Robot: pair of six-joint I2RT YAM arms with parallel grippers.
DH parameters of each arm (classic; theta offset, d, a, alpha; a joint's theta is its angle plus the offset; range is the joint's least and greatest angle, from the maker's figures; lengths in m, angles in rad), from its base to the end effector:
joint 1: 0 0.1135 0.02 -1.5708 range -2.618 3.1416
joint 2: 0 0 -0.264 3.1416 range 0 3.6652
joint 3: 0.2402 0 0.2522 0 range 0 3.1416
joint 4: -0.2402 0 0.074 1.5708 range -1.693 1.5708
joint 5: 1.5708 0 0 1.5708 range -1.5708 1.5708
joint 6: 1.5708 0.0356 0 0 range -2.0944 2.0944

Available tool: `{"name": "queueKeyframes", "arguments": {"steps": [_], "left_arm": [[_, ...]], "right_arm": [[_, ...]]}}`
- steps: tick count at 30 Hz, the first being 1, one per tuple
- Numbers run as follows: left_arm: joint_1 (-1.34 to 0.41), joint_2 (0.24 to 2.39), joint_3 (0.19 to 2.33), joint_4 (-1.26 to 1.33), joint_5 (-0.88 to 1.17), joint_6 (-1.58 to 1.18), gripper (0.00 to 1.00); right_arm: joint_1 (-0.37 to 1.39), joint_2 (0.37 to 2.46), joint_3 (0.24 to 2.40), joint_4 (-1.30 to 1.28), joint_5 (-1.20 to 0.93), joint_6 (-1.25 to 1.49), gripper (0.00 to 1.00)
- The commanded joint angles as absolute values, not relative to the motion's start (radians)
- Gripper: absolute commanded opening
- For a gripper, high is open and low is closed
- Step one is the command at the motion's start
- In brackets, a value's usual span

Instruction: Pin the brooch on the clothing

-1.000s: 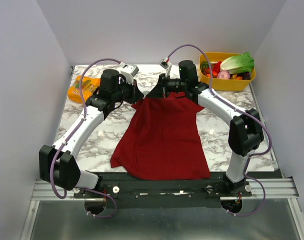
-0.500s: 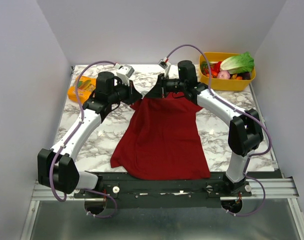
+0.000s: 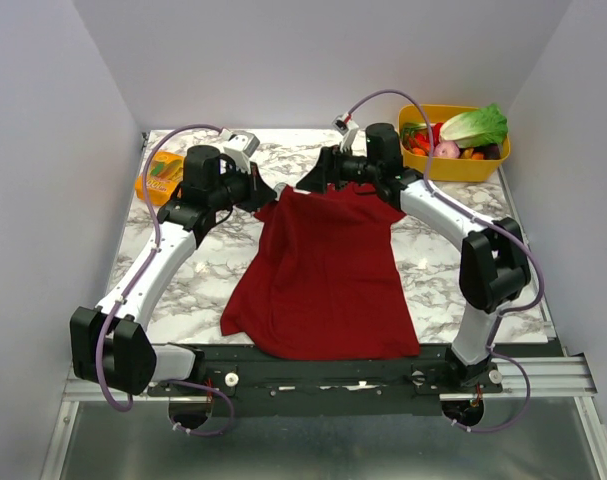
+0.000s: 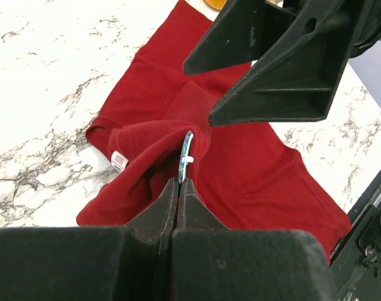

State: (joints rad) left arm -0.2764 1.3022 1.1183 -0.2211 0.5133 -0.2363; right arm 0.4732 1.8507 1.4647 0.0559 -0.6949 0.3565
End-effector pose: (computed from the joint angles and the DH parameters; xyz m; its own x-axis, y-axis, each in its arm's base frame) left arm 0.2822 -0.0982 0.3408 -0.5258 -0.0628 -0.8483 0.5645 0.7202 -0.4033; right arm 0.3798 0.2201 0.2977 -0.5807 0.0038 -0.8141 -0.7326 0.4336 0.5247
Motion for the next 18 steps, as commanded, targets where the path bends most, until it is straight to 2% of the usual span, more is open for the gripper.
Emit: {"name": "queueKeyframes", "arguments": {"steps": [1, 8, 13, 18], "left_arm": [[-0.270, 1.299, 1.132, -0.225, 0.512, -0.232, 0.00], [-0.270, 1.305, 1.144, -0.233, 0.509, -0.229, 0.00], [-0.268, 1.308, 1.155, -0.256, 0.479, -0.221, 0.00], [-0.253, 1.348, 1.225, -0.311, 0.359, -0.219, 0.00]], "right_arm": [[0.476, 1.761, 1.417, 0.100, -0.608, 0.331, 0.91], [0.471, 1.713, 1.376, 0.112, -0.589, 0.324, 0.99], [0.471, 1.689, 1.344, 0.112, -0.581, 0.321, 1.00], [0.466, 1.614, 1.243, 0.109, -0.528, 0.322, 1.00]]}}
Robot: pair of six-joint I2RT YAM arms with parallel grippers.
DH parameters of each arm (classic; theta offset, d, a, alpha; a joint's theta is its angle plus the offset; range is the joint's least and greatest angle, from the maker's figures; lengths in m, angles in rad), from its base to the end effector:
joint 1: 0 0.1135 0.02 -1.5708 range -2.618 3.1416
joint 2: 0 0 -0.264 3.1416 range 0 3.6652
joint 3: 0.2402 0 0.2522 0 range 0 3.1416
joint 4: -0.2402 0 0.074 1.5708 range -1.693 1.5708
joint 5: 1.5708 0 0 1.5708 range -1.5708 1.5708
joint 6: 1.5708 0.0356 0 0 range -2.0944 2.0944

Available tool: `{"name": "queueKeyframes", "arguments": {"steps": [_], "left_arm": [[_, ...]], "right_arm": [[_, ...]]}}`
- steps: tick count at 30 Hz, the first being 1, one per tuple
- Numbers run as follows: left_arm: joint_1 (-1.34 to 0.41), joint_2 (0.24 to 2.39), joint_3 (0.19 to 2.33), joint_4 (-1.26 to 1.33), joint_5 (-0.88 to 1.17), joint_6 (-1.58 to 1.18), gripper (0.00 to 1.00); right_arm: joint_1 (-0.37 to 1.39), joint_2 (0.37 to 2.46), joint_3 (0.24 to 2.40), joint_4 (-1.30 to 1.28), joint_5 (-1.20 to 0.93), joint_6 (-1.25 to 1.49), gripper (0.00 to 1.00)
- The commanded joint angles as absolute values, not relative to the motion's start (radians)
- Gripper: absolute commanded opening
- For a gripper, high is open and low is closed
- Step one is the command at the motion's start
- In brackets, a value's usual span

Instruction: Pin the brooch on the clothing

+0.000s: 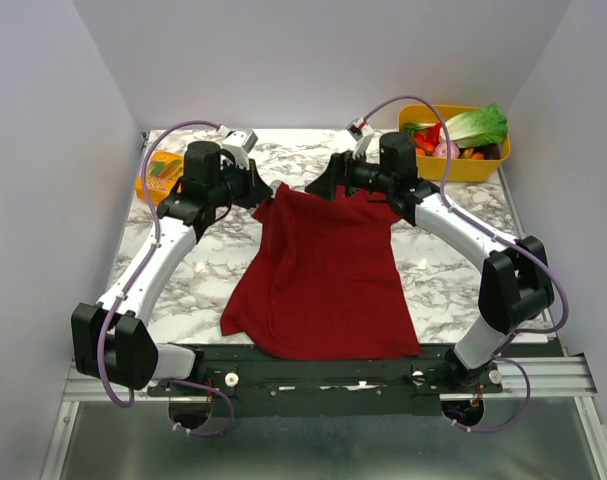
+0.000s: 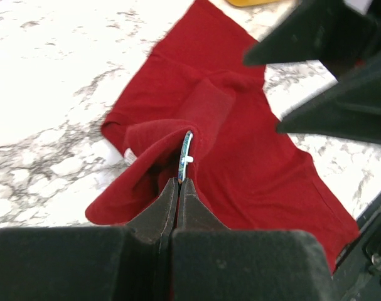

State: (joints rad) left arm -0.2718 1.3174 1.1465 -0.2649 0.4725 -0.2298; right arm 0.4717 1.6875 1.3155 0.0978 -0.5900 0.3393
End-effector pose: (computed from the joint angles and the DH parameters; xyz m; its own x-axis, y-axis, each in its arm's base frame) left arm 0.2858 -0.0965 0.3419 -0.5409 -0.0598 -0.8389 0.5271 0.7532 -0.3936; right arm 0.3477 0.1996 0.3145 -0.5119 0.0493 -0.8576 -0.7257 0.5095 0.4625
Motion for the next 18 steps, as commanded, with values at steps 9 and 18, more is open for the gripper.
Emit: {"name": "queueKeyframes", "arguments": {"steps": [9, 18], "left_arm": [[-0.244, 1.468, 1.459, -0.517, 0.083, -0.181, 0.00], [-0.244, 1.506, 1.543, -0.621, -0.176, -0.156, 0.00]], "right_arm": [[0.460, 1.490, 1.051, 0.017, -0.430, 0.308, 1.00], [0.459, 1.390, 0.927, -0.124, -0.316, 0.285, 1.00]]}}
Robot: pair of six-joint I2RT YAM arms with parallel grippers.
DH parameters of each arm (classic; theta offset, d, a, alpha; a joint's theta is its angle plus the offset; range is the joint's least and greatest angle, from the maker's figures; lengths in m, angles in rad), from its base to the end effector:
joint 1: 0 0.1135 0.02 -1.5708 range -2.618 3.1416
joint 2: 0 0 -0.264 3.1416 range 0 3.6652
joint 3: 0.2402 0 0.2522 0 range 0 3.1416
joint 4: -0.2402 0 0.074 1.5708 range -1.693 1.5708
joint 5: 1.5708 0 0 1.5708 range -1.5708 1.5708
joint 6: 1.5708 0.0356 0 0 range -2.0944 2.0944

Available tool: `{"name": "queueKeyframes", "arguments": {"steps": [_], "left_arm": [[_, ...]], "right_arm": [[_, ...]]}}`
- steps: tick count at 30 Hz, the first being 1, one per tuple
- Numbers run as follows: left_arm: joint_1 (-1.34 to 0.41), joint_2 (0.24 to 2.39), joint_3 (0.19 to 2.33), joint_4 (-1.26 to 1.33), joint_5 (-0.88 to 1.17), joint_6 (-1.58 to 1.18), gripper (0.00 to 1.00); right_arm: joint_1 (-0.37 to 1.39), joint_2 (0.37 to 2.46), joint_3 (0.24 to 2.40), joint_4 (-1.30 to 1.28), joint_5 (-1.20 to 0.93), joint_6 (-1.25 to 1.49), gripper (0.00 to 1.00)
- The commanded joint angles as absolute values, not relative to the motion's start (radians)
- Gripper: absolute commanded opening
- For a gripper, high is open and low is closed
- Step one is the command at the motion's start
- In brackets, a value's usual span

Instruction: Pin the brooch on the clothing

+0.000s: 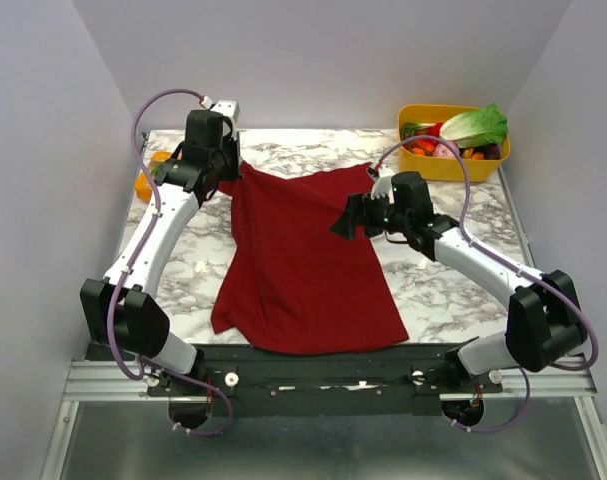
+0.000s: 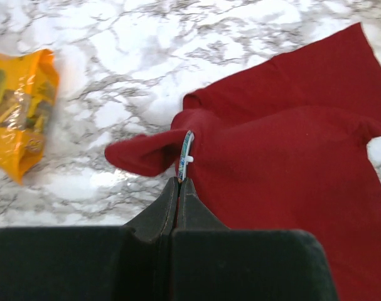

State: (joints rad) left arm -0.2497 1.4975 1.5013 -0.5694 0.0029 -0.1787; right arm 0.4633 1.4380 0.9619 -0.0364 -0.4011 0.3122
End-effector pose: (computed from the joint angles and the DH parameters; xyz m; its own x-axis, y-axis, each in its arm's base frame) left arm 0.3274 -0.0836 0.3790 -0.5554 -0.0418 -0.8305 0.1532 0.9765 -0.1516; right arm 0.2830 0.1569 0.2639 -0.6373 -0.0023 -0.7706 -0.5465 0.7064 0.4499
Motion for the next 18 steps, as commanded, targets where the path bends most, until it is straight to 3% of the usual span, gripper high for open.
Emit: {"name": "queueKeyframes", "arguments": {"steps": [1, 12, 13, 16, 17, 18], "left_arm": [[-0.245, 1.511, 1.548, -0.633, -0.189, -0.156, 0.00], [-0.267, 1.615, 1.605, -0.693, -0.150, -0.192, 0.01], [-0.267, 1.620, 1.603, -0.686, -0.126, -0.198, 0.05], [-0.267, 1.628, 1.601, -0.657, -0.046, -0.212, 0.31], [-0.267, 1.628, 1.600, -0.644, 0.027, -0.218, 0.48], [-0.268, 1.623, 1.592, -0.631, 0.078, -0.227, 0.56]], "right_arm": [[0.462, 1.387, 0.920, -0.129, -0.313, 0.285, 1.00], [0.460, 1.342, 0.842, -0.242, -0.258, 0.293, 1.00], [0.460, 1.333, 0.824, -0.244, -0.253, 0.293, 1.00], [0.460, 1.302, 0.805, -0.261, -0.250, 0.299, 1.00], [0.460, 1.290, 0.795, -0.268, -0.247, 0.302, 1.00], [0.459, 1.284, 0.789, -0.273, -0.245, 0.307, 1.00]]}}
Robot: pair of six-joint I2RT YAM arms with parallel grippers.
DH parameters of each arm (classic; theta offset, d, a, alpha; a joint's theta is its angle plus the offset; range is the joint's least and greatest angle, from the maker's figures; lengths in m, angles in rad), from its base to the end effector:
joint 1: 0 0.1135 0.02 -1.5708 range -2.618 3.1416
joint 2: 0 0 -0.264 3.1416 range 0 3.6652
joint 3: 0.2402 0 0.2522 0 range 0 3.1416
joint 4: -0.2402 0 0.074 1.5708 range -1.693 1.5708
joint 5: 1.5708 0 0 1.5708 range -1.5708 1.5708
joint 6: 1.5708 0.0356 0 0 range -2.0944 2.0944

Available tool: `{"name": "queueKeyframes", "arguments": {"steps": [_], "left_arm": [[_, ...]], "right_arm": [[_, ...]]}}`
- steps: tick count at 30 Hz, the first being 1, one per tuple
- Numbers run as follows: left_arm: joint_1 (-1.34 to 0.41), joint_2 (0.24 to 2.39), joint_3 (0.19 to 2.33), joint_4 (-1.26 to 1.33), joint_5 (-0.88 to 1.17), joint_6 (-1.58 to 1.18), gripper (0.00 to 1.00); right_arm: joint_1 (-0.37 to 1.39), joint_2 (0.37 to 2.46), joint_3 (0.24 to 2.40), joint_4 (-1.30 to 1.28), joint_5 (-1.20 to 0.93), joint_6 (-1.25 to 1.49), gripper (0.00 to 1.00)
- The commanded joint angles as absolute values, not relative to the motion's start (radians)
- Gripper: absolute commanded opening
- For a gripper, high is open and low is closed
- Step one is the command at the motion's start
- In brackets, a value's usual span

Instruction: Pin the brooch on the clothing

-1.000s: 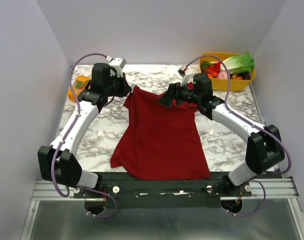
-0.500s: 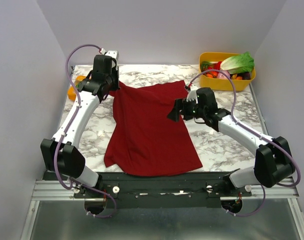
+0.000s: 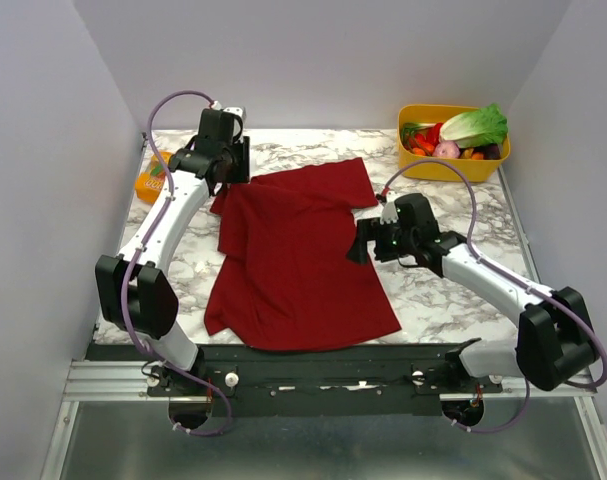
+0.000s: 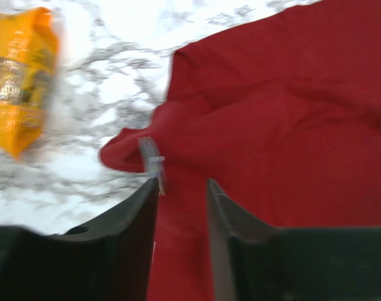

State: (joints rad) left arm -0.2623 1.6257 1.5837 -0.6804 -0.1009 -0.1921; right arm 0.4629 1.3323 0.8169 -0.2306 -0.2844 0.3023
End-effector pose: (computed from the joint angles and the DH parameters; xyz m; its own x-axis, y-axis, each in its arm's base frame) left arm 0.3523 -0.0909 0.3544 -0.6621 -0.0189 -0.7491 0.0597 0.9952 -0.0779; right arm 0.2459 0.1339 0.2281 -0.7622 -0.0610 -0.6444 -0.4044 0.8223 0.4004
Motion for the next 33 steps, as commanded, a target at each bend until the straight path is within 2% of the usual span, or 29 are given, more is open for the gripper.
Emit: {"name": "queueKeyframes", "arguments": {"steps": [1, 2, 5, 8, 11, 20, 24, 29, 33], "left_arm": [[-0.270, 1.617, 1.585, -0.599, 0.122, -0.230, 0.62], [-0.271, 1.611, 1.575, -0.580, 0.188, -0.238, 0.73], [-0.272, 1.557, 1.530, -0.513, 0.250, -0.265, 0.86], [-0.270, 1.482, 1.473, -0.479, 0.253, -0.288, 0.95], [-0.270, 1.414, 1.427, -0.508, 0.210, -0.302, 0.99], [-0.242, 1.191, 1.194, -0.705, 0.034, -0.402, 0.99], [-0.219, 1.105, 1.060, -0.791, 0.014, -0.454, 0.99], [-0.186, 1.065, 0.977, -0.911, 0.011, -0.532, 0.99], [-0.176, 1.051, 0.921, -0.949, 0.029, -0.571, 0.99]], "right_arm": [[0.460, 1.279, 0.784, -0.275, -0.244, 0.310, 1.00], [0.460, 1.272, 0.778, -0.282, -0.251, 0.311, 1.00], [0.460, 1.241, 0.772, -0.307, -0.253, 0.321, 1.00], [0.460, 1.201, 0.759, -0.336, -0.236, 0.328, 1.00], [0.459, 1.172, 0.749, -0.385, -0.201, 0.345, 1.00], [0.459, 1.091, 0.722, -0.613, -0.015, 0.498, 1.00], [0.459, 1.063, 0.704, -0.692, -0.012, 0.549, 1.00], [0.459, 1.026, 0.670, -0.796, 0.026, 0.601, 1.00], [0.462, 1.009, 0.657, -0.831, -0.025, 0.620, 0.99]]}}
